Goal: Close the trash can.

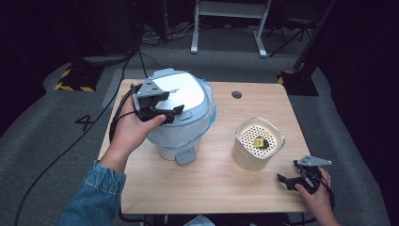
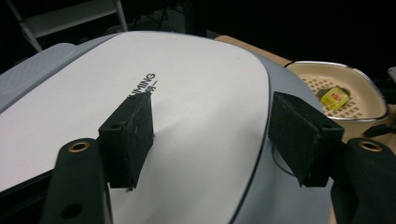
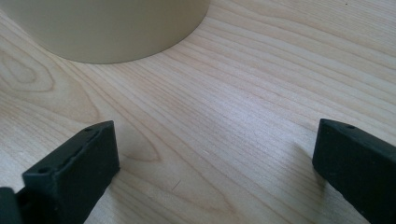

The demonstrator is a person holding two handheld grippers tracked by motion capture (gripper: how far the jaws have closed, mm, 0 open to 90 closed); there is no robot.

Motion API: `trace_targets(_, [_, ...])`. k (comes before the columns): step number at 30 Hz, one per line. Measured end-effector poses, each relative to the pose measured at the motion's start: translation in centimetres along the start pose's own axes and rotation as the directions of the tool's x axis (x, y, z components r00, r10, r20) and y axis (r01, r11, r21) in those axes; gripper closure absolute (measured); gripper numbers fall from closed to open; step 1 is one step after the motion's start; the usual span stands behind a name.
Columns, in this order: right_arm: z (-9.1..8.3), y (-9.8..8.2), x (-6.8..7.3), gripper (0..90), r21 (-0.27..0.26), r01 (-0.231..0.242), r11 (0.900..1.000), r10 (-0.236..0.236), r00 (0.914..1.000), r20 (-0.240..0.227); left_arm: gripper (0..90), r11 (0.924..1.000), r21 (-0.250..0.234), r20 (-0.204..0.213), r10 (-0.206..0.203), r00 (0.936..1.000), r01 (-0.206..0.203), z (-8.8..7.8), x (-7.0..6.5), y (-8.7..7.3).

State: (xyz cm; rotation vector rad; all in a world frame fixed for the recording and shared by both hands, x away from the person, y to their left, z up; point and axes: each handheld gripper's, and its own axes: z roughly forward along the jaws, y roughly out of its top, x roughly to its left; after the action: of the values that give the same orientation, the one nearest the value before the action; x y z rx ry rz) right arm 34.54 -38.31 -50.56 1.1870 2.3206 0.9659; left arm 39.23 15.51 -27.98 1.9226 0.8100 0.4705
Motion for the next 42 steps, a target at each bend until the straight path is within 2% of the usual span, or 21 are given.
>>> trace_targets(4, [0.0, 0.0, 0.0, 0.5, 0.0, 0.0, 1.0, 0.0, 1.0, 0.0, 30.3, 0.9985, -0.053, 0.038, -0.015, 0.9992, 0.017, -1.1, -0.3, -0.3])
trace_targets(9, [0.0, 0.0, 0.0, 0.5, 0.002, 0.0, 1.0, 0.0, 1.0, 0.0, 29.8, 0.9966, -0.082, 0.041, 0.011, 0.9991, -0.008, -3.2, -1.7, -0.9])
trace_targets(15, [0.1, 0.1, 0.2, 0.4, 0.003, -0.001, 1.0, 0.001, 1.0, -0.002, 29.9, 0.9979, -0.065, 0.044, 0.005, 0.999, -0.002, -5.0, -3.2, -2.3])
trace_targets(21, [0.4, 0.4, 0.6, 0.1, 0.003, -0.003, 1.0, 0.003, 1.0, 0.001, 29.5, 0.9982, -0.059, 0.034, -0.004, 0.9994, 0.006, -6.3, -4.0, -3.8])
trace_targets(27, [0.5, 0.5, 0.6, 0.2, 0.004, -0.002, 1.0, 0.002, 1.0, 0.001, 29.5, 0.9986, -0.047, 0.032, -0.022, 0.9993, 0.023, -6.4, -4.5, -5.7])
trace_targets(32, [0.5, 0.5, 0.6, 0.2, 0.004, -0.002, 1.0, 0.002, 1.0, 0.0, 29.7, 0.9989, -0.03, 0.051, -0.035, 0.9981, 0.037, -6.1, -4.8, -7.6])
trace_targets(42, [0.5, 0.5, 0.6, 0.2, 0.003, -0.002, 1.0, 0.002, 1.0, 0.0, 29.7, 0.9987, 0.009, 0.028, -0.05, 0.9984, 0.05, -4.9, -4.3, -11.7])
